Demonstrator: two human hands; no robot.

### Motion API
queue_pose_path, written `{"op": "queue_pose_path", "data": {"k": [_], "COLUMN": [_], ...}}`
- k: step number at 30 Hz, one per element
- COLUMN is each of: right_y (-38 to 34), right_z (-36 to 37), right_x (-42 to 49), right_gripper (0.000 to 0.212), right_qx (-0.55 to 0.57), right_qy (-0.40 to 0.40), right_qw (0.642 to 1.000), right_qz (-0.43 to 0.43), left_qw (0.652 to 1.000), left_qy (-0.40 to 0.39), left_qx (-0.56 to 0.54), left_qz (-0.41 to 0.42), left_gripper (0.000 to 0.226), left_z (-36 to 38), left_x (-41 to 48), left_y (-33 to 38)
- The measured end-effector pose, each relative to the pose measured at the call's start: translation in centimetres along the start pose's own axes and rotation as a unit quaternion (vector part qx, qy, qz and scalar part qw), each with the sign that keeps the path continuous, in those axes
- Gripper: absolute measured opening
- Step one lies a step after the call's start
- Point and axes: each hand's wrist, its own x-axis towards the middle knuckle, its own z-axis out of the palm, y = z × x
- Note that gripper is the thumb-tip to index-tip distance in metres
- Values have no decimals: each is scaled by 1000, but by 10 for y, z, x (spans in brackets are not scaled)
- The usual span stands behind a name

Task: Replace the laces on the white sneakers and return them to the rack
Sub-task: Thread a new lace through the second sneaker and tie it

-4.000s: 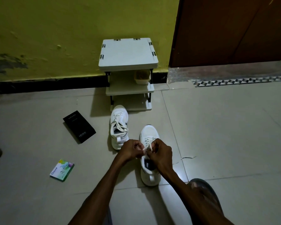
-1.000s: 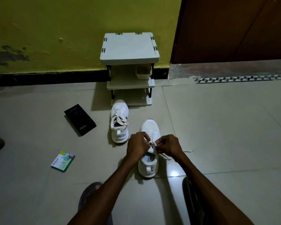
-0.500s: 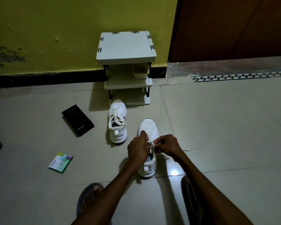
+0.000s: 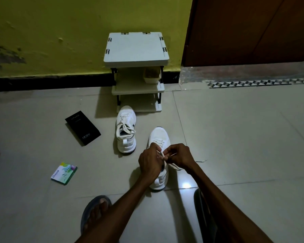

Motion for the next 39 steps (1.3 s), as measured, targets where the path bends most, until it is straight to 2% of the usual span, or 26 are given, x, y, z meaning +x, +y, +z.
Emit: {"op": "queue_pose_path", "data": {"k": [3, 6, 10, 12, 14, 16, 21, 24, 26, 29, 32, 37, 38, 39], "right_y": [-1, -2, -2, -3, -5, -5, -6, -9, -15, -40, -75, -94, -91, -86], "right_z": [1, 5, 7, 6, 4, 3, 6, 1, -8, -27, -52, -66, -62, -59], "right_x": [-3, -5, -2, -1, 0, 0, 0, 1, 0, -3, -4, -3, -2, -1], "right_gripper": [20, 19, 20, 20, 20, 20, 21, 29, 28, 22, 24, 22, 22, 23], "right_qx": [12, 44, 11, -18, -49, -67, -62, -39, 9, 208, 384, 583, 582, 557], "right_qy": [15, 44, 57, 49, 45, 38, 43, 61, 66, 39, 9, -57, -60, -55], "right_qw": [1000, 998, 998, 998, 997, 996, 997, 997, 998, 977, 923, 811, 810, 828], "right_qz": [-6, 0, -20, -28, -44, -52, -27, -9, 9, 21, 23, 11, 21, 38], "left_qw": [999, 997, 995, 990, 971, 954, 965, 980, 982, 977, 971, 973, 974, 974], "left_qy": [-17, -62, -68, -83, -106, -130, -146, -145, -143, -183, -219, -206, -196, -189], "left_qx": [-6, 17, 51, 5, -89, -139, -109, 7, 47, 62, 80, 97, 103, 101], "left_qz": [-36, -49, -56, -114, -195, -231, -188, -138, -113, -94, -47, 30, 48, 70], "left_gripper": [18, 29, 37, 43, 52, 58, 49, 41, 40, 41, 33, 22, 22, 22], "left_z": [-2, -7, -7, -6, -8, -10, -10, -10, -10, -11, -15, -22, -23, -22], "left_x": [2, 7, 6, 7, 13, 18, 17, 13, 12, 18, 29, 43, 46, 48], "left_y": [5, 7, 12, 14, 15, 14, 10, 11, 7, 2, -1, -4, -4, -5]}}
